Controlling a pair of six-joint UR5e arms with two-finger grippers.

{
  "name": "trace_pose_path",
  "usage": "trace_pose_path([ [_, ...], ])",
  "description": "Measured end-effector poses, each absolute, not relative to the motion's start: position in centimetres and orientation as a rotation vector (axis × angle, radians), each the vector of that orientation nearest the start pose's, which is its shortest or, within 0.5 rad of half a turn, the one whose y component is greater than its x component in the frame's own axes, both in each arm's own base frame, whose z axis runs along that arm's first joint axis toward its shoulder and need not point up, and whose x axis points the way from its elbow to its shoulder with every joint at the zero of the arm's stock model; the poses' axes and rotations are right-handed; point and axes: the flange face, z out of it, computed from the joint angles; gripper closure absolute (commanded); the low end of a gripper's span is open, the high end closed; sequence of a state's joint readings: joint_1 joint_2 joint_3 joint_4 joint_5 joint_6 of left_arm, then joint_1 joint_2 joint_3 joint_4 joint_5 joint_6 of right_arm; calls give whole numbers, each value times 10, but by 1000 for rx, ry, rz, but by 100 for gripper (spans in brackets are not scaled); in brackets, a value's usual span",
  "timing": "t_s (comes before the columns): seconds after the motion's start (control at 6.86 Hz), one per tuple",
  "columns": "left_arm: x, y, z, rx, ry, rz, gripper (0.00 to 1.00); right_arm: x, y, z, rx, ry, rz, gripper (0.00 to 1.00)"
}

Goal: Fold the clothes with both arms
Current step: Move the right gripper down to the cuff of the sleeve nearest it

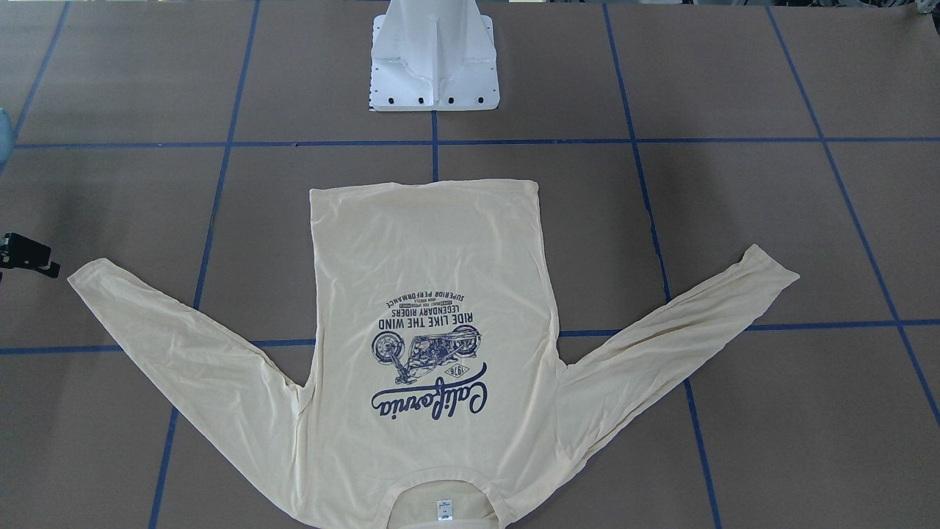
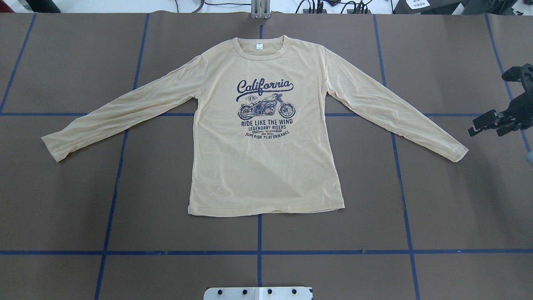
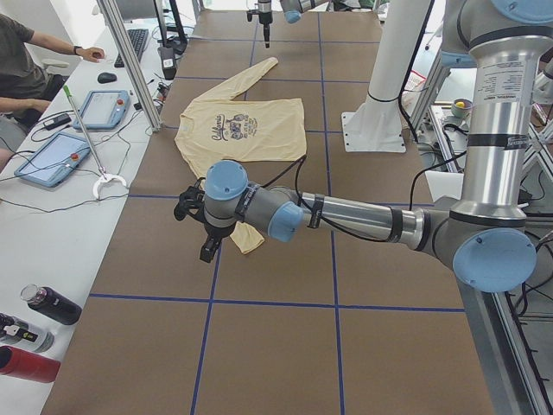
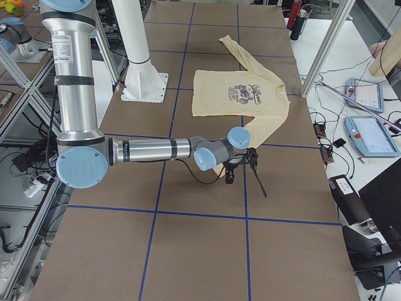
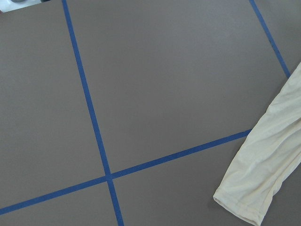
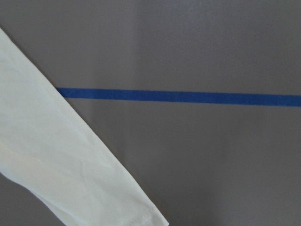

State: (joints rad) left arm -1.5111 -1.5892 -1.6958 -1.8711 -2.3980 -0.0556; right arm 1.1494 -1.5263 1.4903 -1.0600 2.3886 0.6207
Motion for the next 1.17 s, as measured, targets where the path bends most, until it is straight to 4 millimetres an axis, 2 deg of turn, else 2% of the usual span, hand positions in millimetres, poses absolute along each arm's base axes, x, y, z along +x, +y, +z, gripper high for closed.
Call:
trace_pose_path([
  [0.29, -29, -518, 549, 372, 836, 187, 1, -190, -499, 615, -18, -967, 80, 0],
  [0.44, -29, -518, 549, 372, 836, 187, 1, -196, -496, 618, -23, -971, 90, 1],
  [0.73, -29, -518, 549, 372, 836, 186, 1, -198, -494, 627, -29, -958, 104, 4],
  [1.02, -29, -518, 548, 373, 836, 186, 1, -198, -492, 636, -45, -947, 114, 16],
  [1.17, -29, -518, 547, 375, 837, 187, 1, -198, -491, 640, -52, -944, 117, 17],
])
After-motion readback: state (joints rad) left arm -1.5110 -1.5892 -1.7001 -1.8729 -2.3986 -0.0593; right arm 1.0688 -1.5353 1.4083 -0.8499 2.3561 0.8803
